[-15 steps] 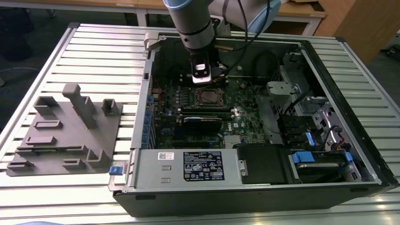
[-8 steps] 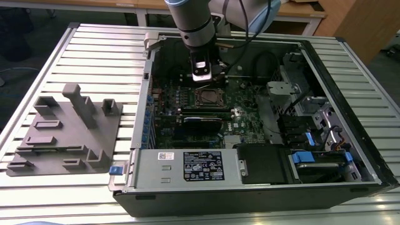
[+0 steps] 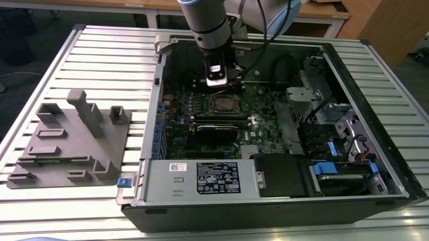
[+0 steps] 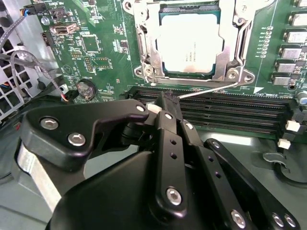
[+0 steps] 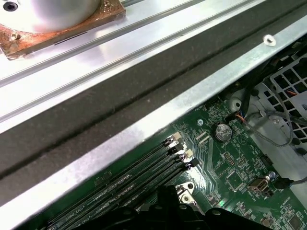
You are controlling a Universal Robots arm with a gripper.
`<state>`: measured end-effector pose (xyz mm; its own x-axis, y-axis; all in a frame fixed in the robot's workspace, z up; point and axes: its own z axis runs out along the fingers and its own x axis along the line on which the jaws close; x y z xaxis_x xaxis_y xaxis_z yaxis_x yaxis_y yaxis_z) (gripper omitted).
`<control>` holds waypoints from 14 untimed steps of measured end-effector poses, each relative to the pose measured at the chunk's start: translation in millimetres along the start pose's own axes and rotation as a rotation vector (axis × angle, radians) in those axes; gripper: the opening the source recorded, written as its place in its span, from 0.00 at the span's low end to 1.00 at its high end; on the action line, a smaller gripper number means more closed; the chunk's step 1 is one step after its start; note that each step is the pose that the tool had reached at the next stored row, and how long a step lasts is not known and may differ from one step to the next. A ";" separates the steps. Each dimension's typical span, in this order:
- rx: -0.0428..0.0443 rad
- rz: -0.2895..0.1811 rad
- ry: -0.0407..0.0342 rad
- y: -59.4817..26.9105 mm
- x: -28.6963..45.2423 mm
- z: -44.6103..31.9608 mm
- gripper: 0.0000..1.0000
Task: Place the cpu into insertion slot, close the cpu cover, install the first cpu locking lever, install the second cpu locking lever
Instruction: 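Install the first cpu locking lever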
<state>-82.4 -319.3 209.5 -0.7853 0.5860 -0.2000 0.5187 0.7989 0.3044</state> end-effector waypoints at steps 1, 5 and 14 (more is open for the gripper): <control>-0.0001 0.000 0.0018 0.0 0.0 0.1 0.11; 0.0074 0.008 0.0292 -0.4 0.2 1.2 0.11; 0.0087 0.009 0.0317 1.5 1.5 1.7 0.11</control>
<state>-82.2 -317.0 208.1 -0.7910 0.5884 -0.1677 0.5283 0.7951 0.2978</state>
